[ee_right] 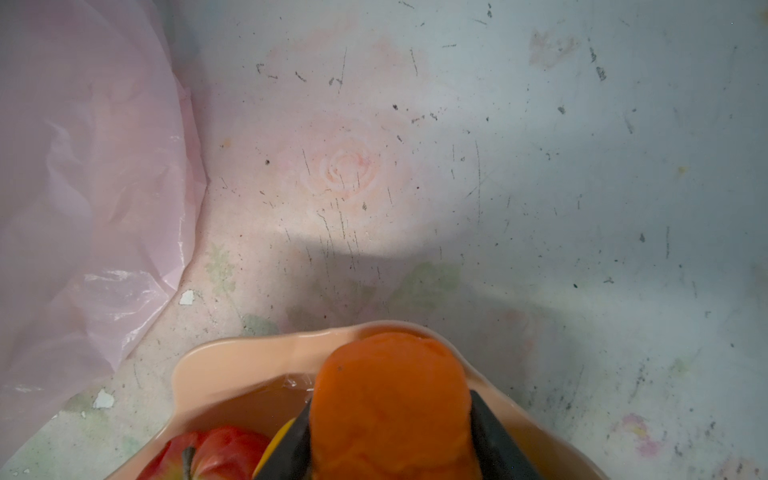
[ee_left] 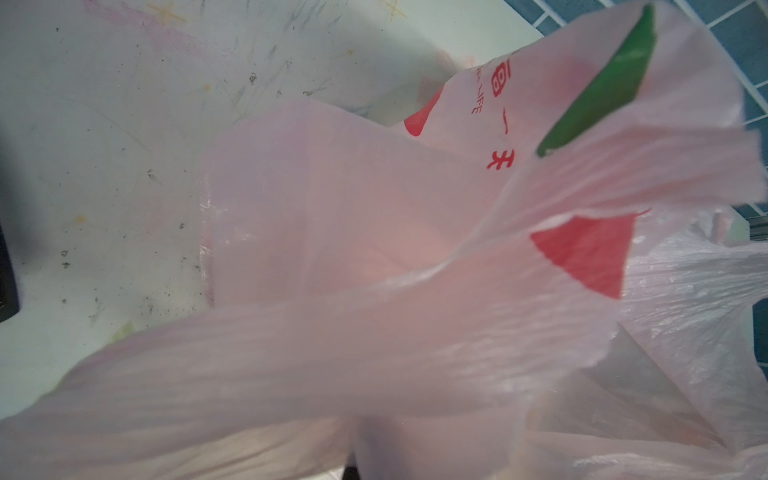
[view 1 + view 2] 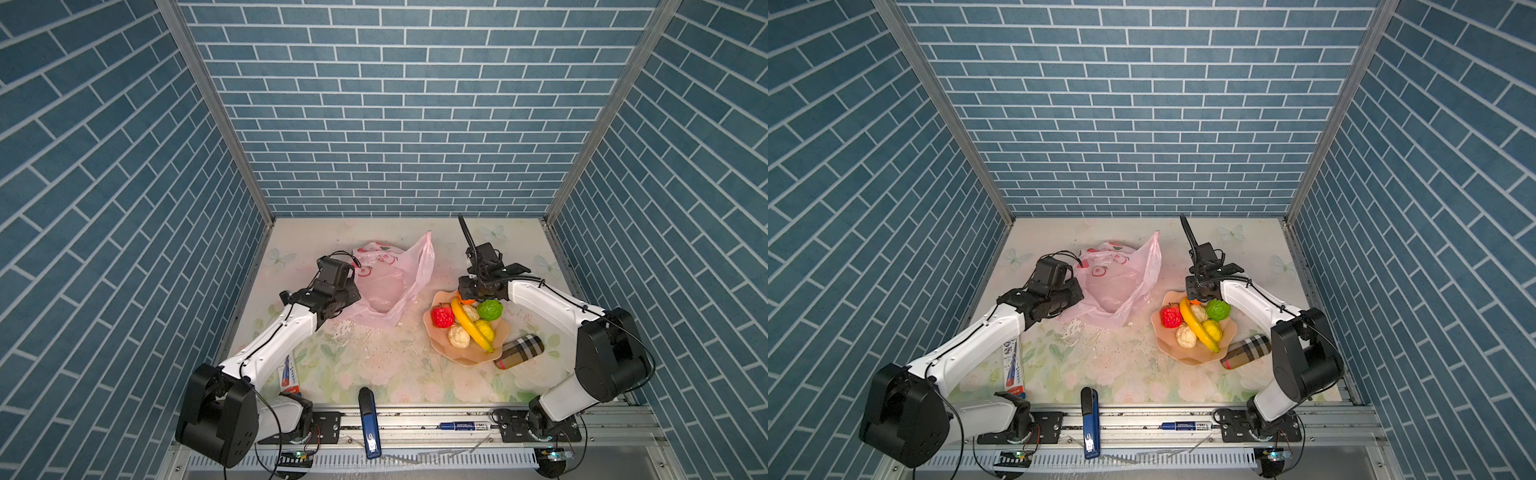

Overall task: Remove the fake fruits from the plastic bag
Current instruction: 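Lower the orange into the peach bowl and open the right gripper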

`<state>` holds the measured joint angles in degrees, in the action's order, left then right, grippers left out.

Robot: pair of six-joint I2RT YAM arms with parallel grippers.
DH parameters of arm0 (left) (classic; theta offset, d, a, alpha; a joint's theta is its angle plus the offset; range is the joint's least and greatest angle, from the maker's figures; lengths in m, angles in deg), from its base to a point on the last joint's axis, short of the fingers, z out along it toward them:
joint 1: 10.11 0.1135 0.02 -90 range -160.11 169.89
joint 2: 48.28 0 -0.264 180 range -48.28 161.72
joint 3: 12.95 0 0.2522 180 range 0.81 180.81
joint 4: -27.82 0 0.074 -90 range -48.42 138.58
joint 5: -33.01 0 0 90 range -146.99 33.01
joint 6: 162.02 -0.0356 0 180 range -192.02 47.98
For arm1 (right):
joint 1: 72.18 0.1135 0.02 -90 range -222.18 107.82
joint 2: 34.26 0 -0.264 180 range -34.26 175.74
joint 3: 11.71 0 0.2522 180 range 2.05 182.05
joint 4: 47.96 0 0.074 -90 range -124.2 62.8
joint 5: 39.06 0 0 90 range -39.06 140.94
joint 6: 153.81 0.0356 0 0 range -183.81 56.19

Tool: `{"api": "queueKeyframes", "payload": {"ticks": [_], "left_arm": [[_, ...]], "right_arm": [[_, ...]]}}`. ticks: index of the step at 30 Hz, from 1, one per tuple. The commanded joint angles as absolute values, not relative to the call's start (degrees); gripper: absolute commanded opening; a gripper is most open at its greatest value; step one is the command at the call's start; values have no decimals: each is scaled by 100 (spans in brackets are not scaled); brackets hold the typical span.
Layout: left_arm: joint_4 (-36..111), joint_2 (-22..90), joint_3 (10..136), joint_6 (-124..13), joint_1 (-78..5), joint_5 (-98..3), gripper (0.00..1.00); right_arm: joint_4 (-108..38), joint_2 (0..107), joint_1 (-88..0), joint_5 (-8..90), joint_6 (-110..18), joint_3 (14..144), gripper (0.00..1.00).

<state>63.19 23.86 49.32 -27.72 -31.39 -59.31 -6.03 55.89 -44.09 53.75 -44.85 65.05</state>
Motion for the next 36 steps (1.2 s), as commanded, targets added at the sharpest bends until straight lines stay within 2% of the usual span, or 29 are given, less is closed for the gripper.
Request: {"api": "queueKeyframes", "payload": {"ticks": [1, 36], "left_arm": [[6408, 2424, 5021, -2845, -3103, -5980, 0], [6271, 2564, 5034, -2820, -3112, -5843, 0]], "right_arm": [[-614, 5683, -4441, 5463, -4650, 6345, 53], [-21, 5744, -4441, 5631, -5386, 6702, 59]]}}
